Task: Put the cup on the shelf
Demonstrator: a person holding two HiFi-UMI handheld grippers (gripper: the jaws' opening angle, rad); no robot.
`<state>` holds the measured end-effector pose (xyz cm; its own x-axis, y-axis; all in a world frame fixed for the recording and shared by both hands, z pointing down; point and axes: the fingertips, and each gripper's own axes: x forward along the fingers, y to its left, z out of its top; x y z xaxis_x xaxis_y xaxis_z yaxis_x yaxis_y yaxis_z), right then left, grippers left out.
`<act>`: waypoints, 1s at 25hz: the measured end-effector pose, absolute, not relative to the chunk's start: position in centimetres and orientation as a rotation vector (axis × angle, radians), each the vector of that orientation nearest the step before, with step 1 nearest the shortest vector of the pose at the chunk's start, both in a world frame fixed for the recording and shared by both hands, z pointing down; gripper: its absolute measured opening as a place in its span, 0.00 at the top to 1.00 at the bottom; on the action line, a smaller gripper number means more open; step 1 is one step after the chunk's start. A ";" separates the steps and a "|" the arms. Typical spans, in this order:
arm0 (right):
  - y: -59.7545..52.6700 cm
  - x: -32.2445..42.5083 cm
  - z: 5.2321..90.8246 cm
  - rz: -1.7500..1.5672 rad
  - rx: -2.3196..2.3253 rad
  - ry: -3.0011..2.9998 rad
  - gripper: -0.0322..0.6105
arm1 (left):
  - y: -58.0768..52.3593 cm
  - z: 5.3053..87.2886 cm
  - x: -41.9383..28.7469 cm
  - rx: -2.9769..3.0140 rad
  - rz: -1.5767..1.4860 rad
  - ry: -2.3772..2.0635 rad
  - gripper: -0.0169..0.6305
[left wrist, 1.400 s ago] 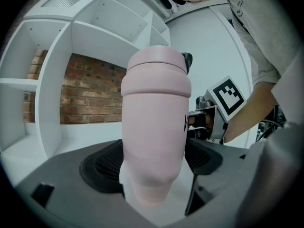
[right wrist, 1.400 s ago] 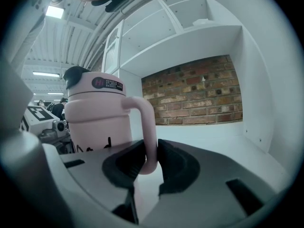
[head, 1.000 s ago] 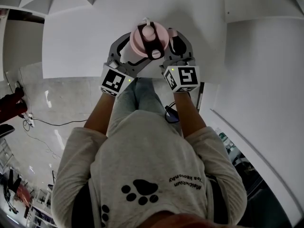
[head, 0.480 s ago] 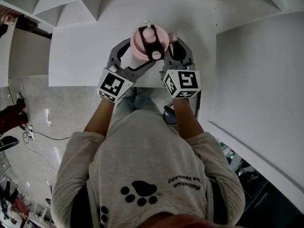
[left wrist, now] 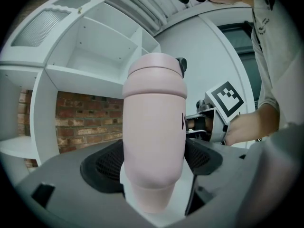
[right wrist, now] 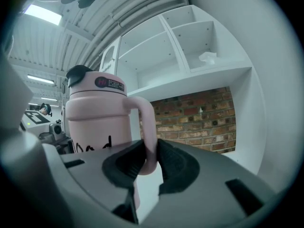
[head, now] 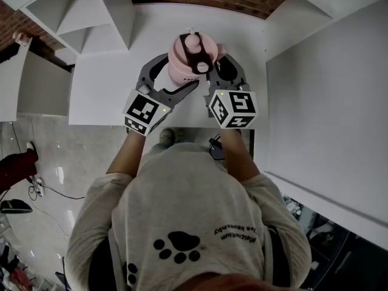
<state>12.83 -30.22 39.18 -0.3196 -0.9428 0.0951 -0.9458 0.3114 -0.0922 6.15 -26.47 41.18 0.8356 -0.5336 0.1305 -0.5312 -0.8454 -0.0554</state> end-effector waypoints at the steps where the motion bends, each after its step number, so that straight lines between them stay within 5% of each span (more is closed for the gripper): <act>1: -30.3 12.8 38.6 0.194 1.820 -2.527 0.82 | -26.5 40.7 6.1 -2.991 -0.223 0.869 0.34; 25: -31.0 12.1 26.3 -0.003 1.867 -2.536 0.82 | -27.7 28.8 5.4 -2.931 -0.126 0.863 0.35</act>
